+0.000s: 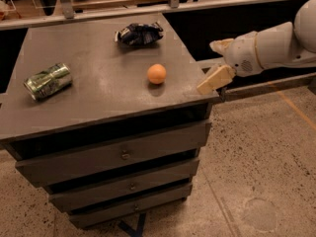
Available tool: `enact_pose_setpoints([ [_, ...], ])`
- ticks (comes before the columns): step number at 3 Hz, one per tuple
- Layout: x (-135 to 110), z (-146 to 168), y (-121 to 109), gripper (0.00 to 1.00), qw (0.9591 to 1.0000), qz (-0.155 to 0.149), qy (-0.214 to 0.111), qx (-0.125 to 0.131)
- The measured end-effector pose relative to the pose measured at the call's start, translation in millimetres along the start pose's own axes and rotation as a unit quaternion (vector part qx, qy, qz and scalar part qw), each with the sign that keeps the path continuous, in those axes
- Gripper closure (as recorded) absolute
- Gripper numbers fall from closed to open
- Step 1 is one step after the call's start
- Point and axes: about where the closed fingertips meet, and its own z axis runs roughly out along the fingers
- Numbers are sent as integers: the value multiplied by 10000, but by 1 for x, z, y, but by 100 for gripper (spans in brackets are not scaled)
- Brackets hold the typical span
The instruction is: Move orange near green can
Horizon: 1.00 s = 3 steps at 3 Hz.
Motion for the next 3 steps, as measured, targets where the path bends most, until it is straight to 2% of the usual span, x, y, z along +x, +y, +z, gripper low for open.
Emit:
enact_pose_setpoints([
  [1,-7,28,-10,0,9989,-94,-335,-324],
  [3,-15,79,-18,0,9947,-188,-672,-754],
])
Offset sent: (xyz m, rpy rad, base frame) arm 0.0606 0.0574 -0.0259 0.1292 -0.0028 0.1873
